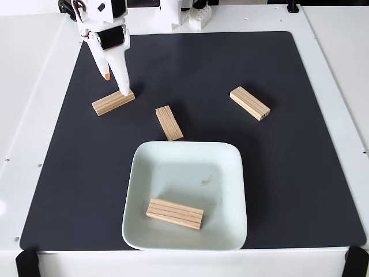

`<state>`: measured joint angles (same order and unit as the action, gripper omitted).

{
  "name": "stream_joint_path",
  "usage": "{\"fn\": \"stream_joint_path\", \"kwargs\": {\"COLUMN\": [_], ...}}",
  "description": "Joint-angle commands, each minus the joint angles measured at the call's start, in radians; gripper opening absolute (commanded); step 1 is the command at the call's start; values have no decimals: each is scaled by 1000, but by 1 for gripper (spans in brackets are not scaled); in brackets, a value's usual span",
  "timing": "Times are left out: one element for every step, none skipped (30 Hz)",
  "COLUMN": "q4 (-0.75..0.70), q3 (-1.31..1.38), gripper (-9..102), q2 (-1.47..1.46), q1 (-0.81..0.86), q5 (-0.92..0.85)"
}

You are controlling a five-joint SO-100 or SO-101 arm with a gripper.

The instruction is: Pick up the wooden block and place them on the plate.

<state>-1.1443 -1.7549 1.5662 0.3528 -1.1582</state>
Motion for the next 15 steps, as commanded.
{"fn": "stream_joint_path", "kwargs": {"q4": [12,26,46,72,97,104,106,104,103,103,103,104,106,107,109], "q3": [46,46,46,48,49,60,74,89,101,109,115,117,117,115,110], "gripper": [30,30,30,30,30,30,30,30,30,30,30,30,30,30,30], "q2": [2,-8,-20,-32,-40,-51,-60,-67,-75,-81,-89,-97,-104,-112,-120], "q1": [8,8,8,8,8,8,8,8,8,6,3,3,2,2,2], "q5": [2,5,11,23,26,26,26,28,29,29,29,31,31,32,32]}}
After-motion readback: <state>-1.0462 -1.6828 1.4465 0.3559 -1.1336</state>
